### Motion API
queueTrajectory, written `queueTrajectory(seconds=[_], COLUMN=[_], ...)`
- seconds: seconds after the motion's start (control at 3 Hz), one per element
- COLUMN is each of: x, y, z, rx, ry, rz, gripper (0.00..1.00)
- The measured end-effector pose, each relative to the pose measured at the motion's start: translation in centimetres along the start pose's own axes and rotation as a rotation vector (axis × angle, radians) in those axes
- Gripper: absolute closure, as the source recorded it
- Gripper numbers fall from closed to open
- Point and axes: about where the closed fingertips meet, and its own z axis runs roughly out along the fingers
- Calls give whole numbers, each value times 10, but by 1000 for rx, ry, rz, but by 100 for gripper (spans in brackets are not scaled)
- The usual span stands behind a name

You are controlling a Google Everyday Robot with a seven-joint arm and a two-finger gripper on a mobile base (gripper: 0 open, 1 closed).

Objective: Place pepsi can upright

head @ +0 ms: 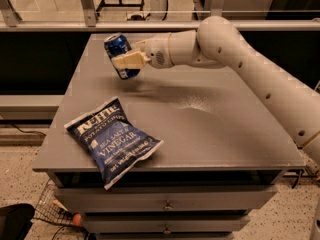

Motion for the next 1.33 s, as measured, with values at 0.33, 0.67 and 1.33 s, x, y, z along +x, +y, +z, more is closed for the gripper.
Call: queueTrajectory(seconds=[0.33, 0.67, 1.33], x=[13, 24, 39], y=[-3, -10, -20], z=[2, 6, 5], rx=[8, -8, -20], ry=[-5, -61, -131], rz=[15, 30, 51], gripper=[100, 100, 82])
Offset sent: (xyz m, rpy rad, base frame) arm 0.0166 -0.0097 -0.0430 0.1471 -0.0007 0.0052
